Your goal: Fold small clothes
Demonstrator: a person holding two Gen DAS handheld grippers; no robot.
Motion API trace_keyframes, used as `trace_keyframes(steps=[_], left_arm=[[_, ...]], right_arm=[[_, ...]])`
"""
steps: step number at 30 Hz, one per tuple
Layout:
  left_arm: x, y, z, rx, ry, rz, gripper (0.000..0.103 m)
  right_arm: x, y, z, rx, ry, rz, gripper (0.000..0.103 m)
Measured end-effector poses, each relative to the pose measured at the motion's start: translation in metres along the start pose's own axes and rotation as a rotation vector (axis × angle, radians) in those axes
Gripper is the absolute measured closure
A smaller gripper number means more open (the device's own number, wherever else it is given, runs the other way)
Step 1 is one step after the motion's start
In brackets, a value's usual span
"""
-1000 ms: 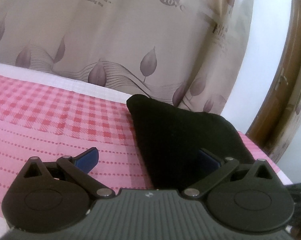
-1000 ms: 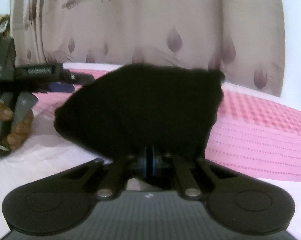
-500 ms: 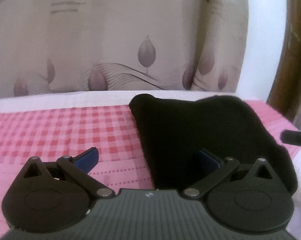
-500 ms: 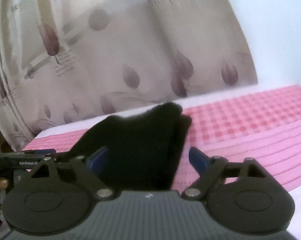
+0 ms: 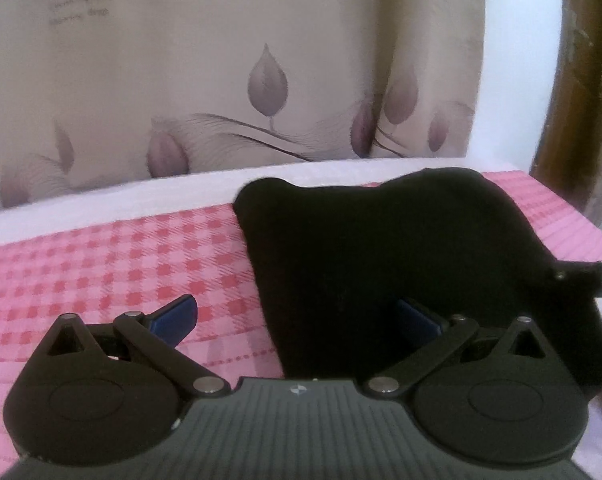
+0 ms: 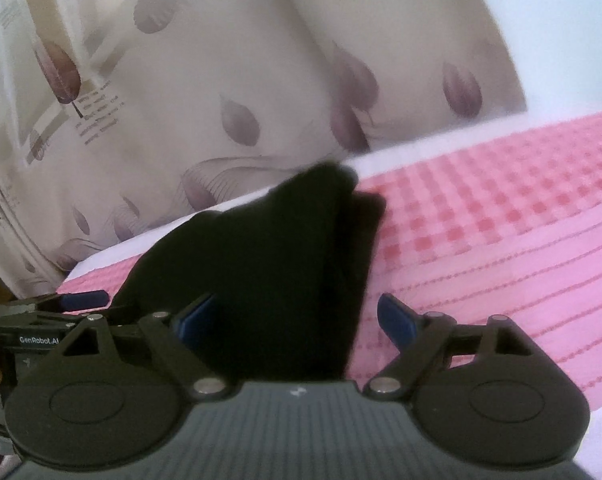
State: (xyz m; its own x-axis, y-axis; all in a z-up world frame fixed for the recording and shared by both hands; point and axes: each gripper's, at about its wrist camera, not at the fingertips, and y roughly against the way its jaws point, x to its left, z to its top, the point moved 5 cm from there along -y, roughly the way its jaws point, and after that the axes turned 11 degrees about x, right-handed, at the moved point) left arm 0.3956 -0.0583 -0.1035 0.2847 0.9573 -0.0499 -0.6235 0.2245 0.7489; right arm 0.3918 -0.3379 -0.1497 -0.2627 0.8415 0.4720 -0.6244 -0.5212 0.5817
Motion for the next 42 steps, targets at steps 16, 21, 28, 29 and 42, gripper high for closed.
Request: trace_keyframes(steps=[16, 21, 28, 29, 42], left_arm=[[0.021, -0.053, 0.016, 0.118, 0.076, -0.502, 0.001], [0.022, -0.054, 0.013, 0.069, 0.080, -0.507, 0.024], [0.016, -0.032, 0.010, 0.013, 0.086, -0.446, 0.049], [0.013, -0.027, 0.010, 0.002, 0.076, -0.434, 0.051], [0.024, 0.038, -0.008, -0.032, 0.120, -0.363, 0.053]], right_arm=[[-0.014, -0.029, 0.010, 0.115, -0.082, 0.237, 0.015], [-0.013, -0.036, 0.012, 0.145, -0.093, 0.246, 0.051], [-0.006, -0.029, 0.006, 0.092, -0.141, 0.256, 0.060], [-0.005, -0.027, 0.005, 0.081, -0.152, 0.265, 0.060], [0.042, 0.001, -0.017, 0.029, -0.207, 0.356, 0.062]])
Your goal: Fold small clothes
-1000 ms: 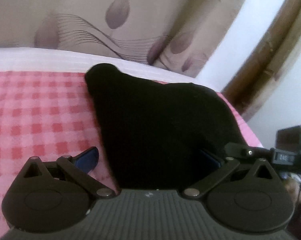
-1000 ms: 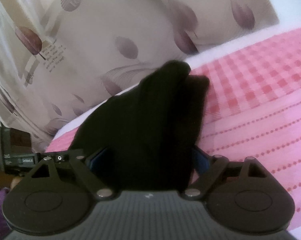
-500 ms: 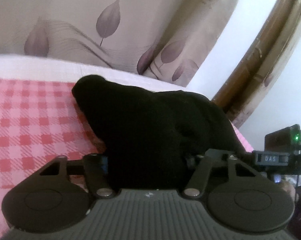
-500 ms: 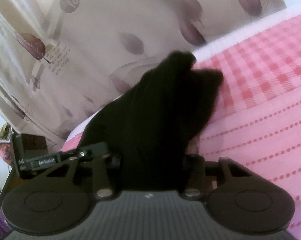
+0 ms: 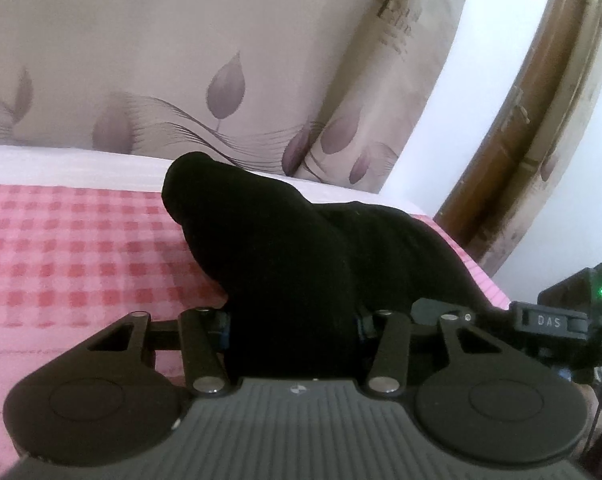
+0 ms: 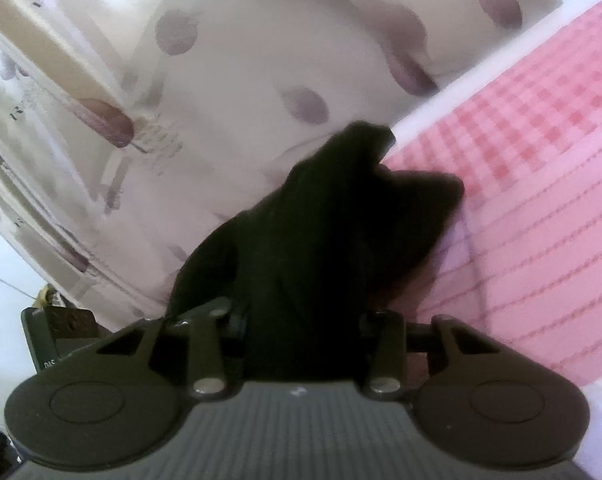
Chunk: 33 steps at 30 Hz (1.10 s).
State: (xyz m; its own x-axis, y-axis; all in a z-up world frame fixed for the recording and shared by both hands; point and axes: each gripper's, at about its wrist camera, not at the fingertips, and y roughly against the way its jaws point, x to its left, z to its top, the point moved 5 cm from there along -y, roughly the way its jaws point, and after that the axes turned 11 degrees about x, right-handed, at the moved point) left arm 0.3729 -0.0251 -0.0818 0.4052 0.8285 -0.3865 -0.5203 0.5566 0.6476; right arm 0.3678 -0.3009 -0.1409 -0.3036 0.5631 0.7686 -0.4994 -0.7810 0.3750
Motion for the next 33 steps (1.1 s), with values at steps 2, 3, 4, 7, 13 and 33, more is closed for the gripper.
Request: trace_keyframes(steps=[2, 3, 4, 7, 13, 33], left_arm=[[0.000, 0.014, -0.005, -0.001, 0.003, 0.017, 0.054], [0.000, 0.021, -0.007, -0.004, 0.003, 0.028, 0.054], [0.000, 0.029, -0.010, -0.006, 0.003, 0.039, 0.054], [0.000, 0.051, -0.018, -0.010, -0.001, 0.069, 0.054], [0.001, 0.092, -0.037, -0.021, -0.016, 0.126, 0.054], [-0.004, 0.156, -0.097, -0.037, -0.025, 0.204, 0.054]], right_arm=[[0.011, 0.000, -0.007, 0.000, 0.002, 0.017, 0.062], [0.017, 0.000, -0.010, 0.001, 0.004, 0.024, 0.062], [0.022, -0.001, -0.014, 0.003, 0.005, 0.030, 0.062], [0.039, -0.003, -0.025, 0.009, 0.012, 0.053, 0.062], [0.070, -0.009, -0.051, 0.019, 0.018, 0.095, 0.062], [0.118, -0.007, -0.123, 0.062, 0.036, 0.117, 0.062]])
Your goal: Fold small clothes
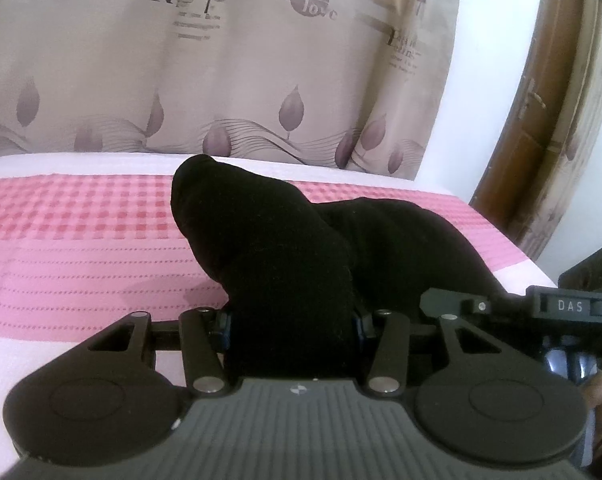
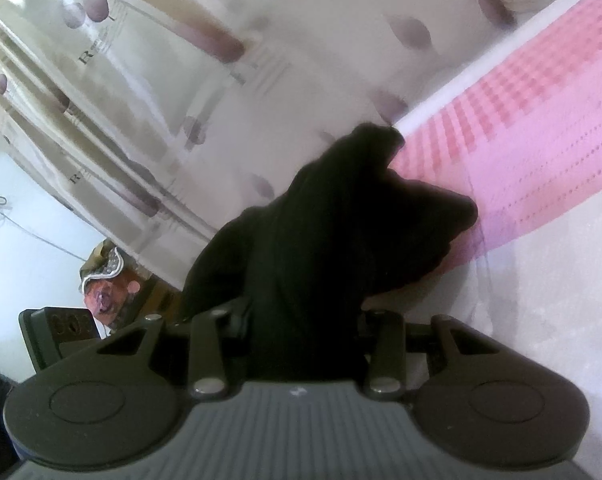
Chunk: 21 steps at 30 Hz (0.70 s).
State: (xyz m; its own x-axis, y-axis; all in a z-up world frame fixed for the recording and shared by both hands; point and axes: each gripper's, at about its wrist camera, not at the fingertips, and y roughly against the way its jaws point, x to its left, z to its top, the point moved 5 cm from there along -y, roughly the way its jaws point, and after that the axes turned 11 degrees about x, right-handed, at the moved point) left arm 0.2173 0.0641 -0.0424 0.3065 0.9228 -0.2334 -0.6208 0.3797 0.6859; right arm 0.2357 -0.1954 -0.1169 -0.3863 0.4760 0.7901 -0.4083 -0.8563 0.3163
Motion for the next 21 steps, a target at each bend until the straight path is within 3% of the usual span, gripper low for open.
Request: trace_keyframes(steps=[21], left_arm=[[0.007, 0.007, -0.004, -0.003, -0.025, 0.016, 0.054]], right_arm=[[0.008, -0.001, -0.010, -0.011, 0.004, 0.008, 0.062]])
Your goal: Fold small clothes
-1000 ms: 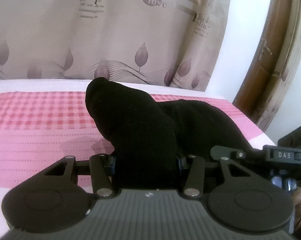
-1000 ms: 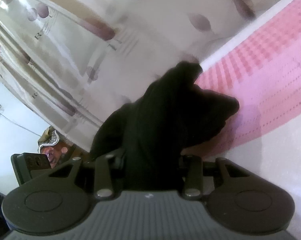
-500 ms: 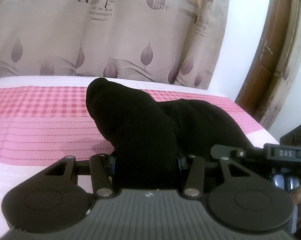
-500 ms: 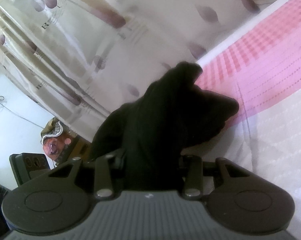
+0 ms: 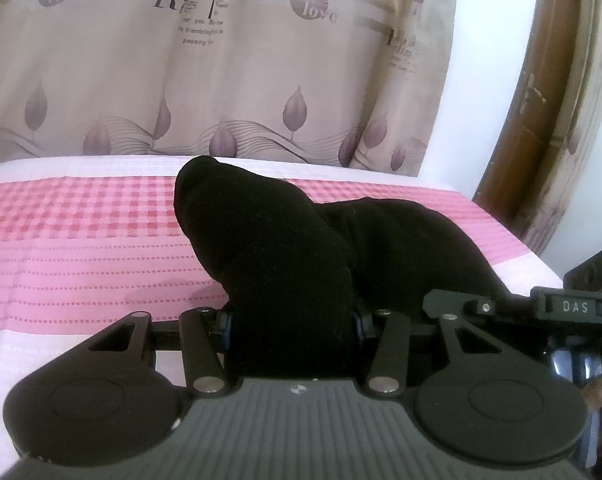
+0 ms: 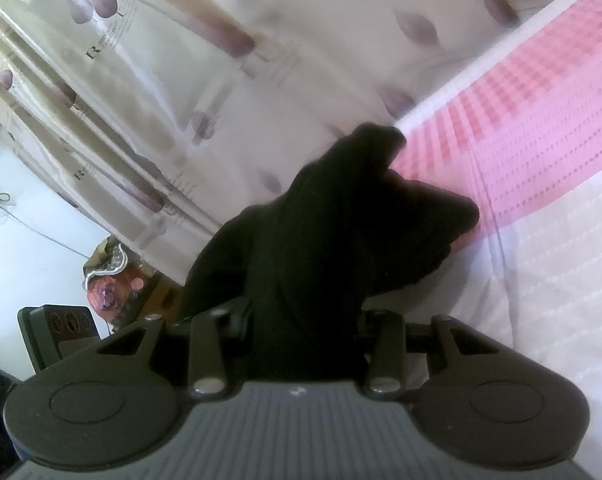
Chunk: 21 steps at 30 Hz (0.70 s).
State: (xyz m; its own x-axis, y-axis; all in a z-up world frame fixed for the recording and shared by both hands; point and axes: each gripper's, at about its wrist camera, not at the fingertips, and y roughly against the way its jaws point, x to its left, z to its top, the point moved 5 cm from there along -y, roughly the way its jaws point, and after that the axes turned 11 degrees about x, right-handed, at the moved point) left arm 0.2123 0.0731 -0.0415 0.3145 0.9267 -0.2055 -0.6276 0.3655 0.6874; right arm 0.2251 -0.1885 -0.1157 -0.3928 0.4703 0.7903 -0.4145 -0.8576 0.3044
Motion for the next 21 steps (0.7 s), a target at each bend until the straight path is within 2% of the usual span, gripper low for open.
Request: trace_keyframes(steps=[13, 21], left_arm=[[0.010, -0.007, 0.011, -0.022, -0.017, 0.025, 0.054], [0.027, -0.033, -0.005, 0.026, 0.017, 0.025, 0.052]], right_arm=[[-0.004, -0.014, 0.011, -0.017, -0.008, 0.016, 0.062], [-0.024, -0.029, 0.003, 0.008, -0.019, -0.026, 0.063]])
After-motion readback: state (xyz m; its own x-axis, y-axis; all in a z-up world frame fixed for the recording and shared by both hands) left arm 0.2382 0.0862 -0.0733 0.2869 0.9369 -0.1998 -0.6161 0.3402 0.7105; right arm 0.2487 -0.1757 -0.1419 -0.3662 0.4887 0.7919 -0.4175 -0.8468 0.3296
